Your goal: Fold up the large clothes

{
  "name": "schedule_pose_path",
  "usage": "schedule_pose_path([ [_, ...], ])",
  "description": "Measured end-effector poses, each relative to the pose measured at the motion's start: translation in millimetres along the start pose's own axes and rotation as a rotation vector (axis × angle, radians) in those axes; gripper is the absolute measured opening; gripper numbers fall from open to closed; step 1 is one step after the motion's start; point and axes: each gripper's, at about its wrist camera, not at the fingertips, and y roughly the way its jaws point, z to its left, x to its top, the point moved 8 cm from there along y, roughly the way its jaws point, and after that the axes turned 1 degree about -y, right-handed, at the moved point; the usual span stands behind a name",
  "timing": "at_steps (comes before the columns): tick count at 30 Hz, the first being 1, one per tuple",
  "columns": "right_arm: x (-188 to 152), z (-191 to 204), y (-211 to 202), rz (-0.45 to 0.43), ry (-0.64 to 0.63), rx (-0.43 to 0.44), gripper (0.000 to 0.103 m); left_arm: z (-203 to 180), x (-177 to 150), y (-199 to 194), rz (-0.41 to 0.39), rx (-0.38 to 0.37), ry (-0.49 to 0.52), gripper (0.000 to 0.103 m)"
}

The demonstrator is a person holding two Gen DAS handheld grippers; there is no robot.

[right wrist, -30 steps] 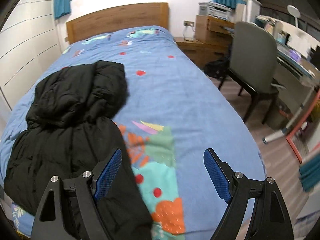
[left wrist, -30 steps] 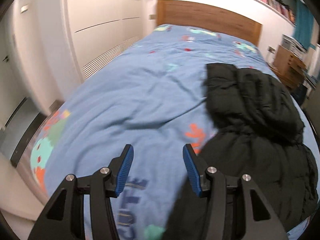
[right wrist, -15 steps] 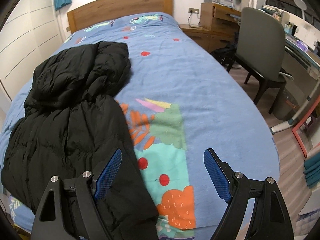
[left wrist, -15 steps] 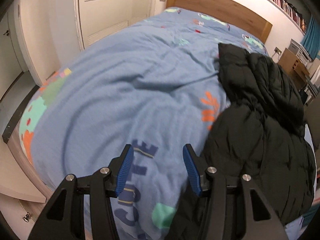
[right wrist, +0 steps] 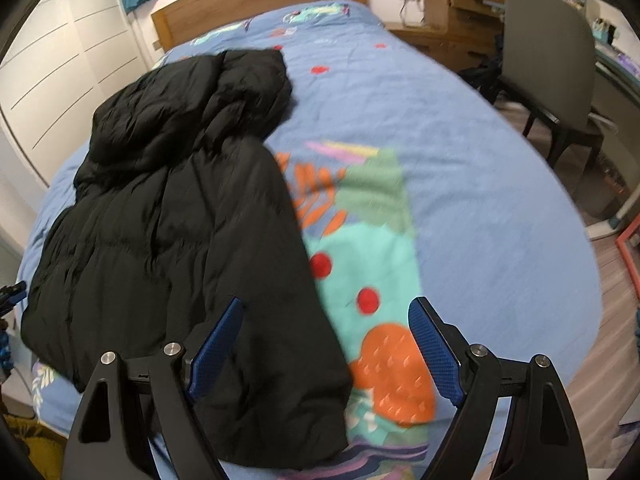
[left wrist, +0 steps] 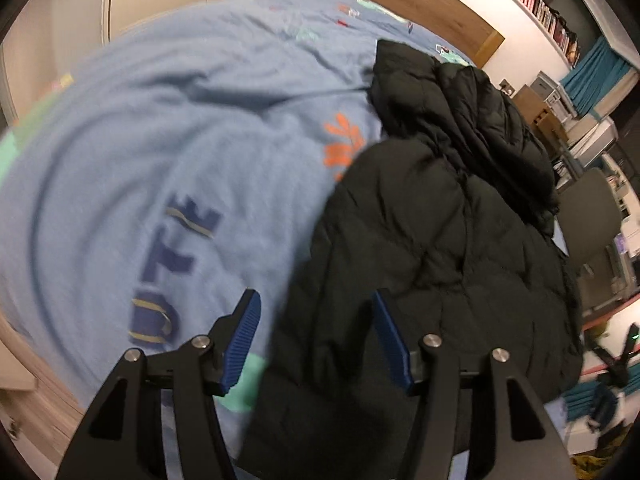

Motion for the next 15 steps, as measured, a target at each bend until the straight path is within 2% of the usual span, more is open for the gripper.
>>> schedule_pose_path([
  [6, -25, 12, 26, 0.075, 0.021, 0.074, 0.085, 6, -21, 17, 0.064, -0.101, -0.082, 0.056],
  [10, -38, 16, 42, 0.115, 0.026, 0.081, 0.086, 6, -38, 26, 0.116, -0.140, -0.083, 0.060],
  [15, -53, 28, 52, 0.148, 0.015, 0.116, 0.086, 3, -57, 24, 0.140, -0.190, -0.086, 0.063],
])
